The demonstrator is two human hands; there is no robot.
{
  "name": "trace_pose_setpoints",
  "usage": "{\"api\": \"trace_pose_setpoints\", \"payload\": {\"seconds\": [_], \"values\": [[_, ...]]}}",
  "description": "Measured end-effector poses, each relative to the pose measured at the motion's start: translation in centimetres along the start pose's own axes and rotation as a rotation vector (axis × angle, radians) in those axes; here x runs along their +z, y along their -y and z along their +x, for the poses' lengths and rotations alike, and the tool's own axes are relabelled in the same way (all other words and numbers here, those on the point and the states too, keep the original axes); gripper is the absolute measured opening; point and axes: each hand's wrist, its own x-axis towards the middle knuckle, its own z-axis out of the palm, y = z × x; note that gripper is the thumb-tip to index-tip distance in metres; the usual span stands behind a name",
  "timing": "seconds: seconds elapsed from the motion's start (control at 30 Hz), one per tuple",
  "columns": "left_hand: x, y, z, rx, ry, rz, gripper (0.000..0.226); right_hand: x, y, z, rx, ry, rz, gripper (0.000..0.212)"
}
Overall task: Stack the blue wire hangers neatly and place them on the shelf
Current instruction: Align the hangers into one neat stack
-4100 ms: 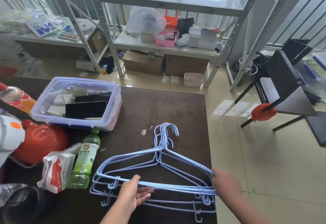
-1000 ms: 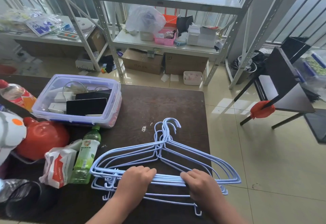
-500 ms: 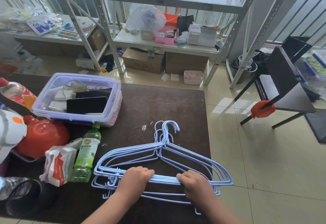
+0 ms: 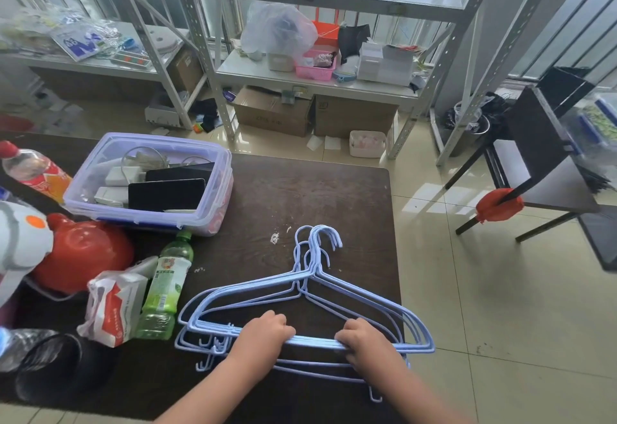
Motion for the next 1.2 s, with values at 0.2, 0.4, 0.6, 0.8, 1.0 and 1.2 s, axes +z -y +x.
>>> {"api": "trace_pose_setpoints", "payload": {"seconds": [0.2,0.4,0.6,0.8,1.0,1.2], "values": [[0.1,-0.6,-0.1,0.093,-0.065,-0.003,0.037,0.3,0.2,0.0,0.010,0.021,-0.015,0.013],[-3.5,0.9,0.0,-0.053,-0.051,-0.303,0.061,-0.8,-0.2,-0.7,0.078,0.039,0.229,0.078],[-4.9,5.0,2.2,-0.328,-0.373,-0.189,0.047,-2.4,-2.9,-1.4,0.235,-0.496,0.320,0.012],[-5.3,7.3,4.0,-0.246,-0.148,-0.321,0.059,-3.7,-6.8,-1.2,0.762,-0.173,0.138,0.061],[-2.7,7.6,2.9,-0.291,-0.193,-0.303,0.036,-3.3,-6.3,-1.0,0.747,-0.133,0.229,0.019],[-1.4,7.9,2.4,-0.281,-0.317,-0.296,0.025,-4.2,-6.9,-1.7,0.685,-0.125,0.153,0.014]]}}
